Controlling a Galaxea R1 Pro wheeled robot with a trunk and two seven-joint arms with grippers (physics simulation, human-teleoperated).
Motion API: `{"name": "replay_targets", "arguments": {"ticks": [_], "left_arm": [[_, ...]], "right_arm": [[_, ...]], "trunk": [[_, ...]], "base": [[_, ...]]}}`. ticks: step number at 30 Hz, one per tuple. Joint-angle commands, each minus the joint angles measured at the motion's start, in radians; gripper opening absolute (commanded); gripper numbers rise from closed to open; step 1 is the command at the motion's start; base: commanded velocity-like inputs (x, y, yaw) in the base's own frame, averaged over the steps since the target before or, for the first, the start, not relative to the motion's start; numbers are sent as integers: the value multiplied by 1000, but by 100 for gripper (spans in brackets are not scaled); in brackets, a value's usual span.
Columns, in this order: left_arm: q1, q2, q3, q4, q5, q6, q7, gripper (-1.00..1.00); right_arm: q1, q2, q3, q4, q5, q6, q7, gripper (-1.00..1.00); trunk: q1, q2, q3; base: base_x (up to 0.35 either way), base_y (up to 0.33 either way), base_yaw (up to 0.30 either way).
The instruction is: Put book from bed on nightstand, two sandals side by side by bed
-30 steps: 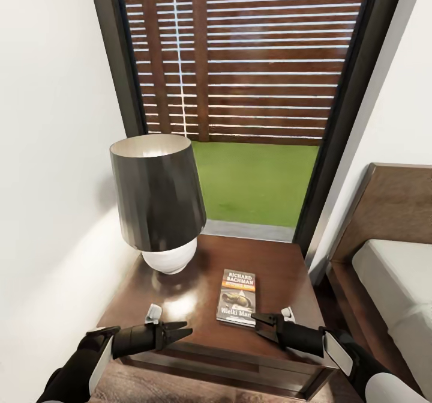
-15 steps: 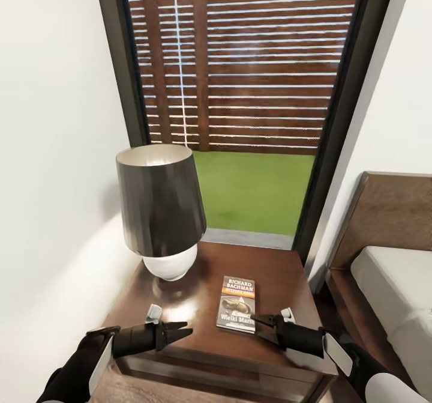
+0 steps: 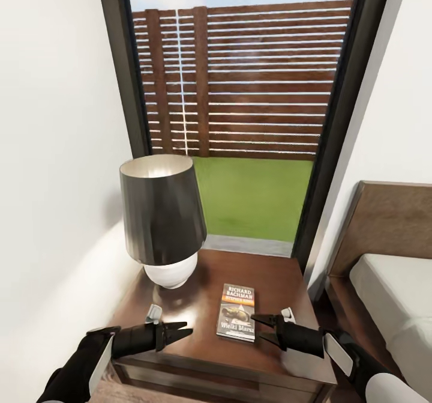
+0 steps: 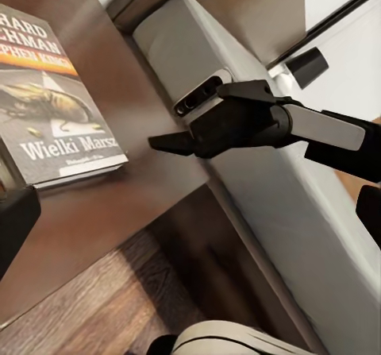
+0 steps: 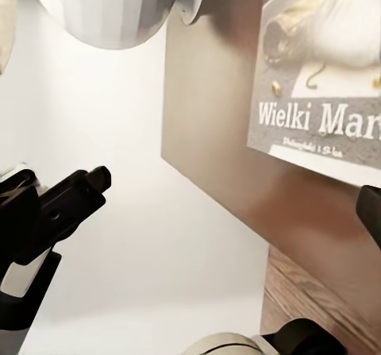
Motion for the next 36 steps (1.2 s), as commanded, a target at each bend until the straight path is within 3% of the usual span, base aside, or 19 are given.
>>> {"name": "replay_targets", "arguments": {"ticks": [1,17,23,28,30,31,32,34,36], "left_arm": [[0,0,0,0,2,10,-3,100],[0,-2,0,2,1,10,10,100],[0,-5,-2,3,2,10,66,100],[1,-6,-2,3,2,10,92,100],[1,-6,-2,3,2,9,95,100],[2,-6,-2,3,2,9,98,100],[2,-5,-2,3,1,9,98,100],[2,-5,-1,3,1,9,97,100],[2,-5,-2,3,1,9,96,100]], "right_arm": [[-1,-1,5,0,-7,6,0,100],[-1,0,5,-1,-7,2,-2,100],[-1,-4,5,-2,-7,-87,1,100],[-1,-16,6,9,-5,-104,3,100],[0,-50,9,14,-3,-108,2,100],[1,-102,12,17,-2,-123,3,100],[2,-193,13,28,-2,-143,5,100],[2,-230,13,69,-3,-146,5,100],[2,-245,12,112,-3,-147,5,100]], "trunk": [[-4,7,2],[-65,119,52],[-88,161,71],[-108,196,87],[-115,210,93],[-119,217,96],[-123,224,99],[-131,238,106],[-138,252,112]], "base": [[0,0,0],[0,0,0],[0,0,0],[0,0,0],[0,0,0],[0,0,0],[0,0,0],[0,0,0],[0,0,0]]}}
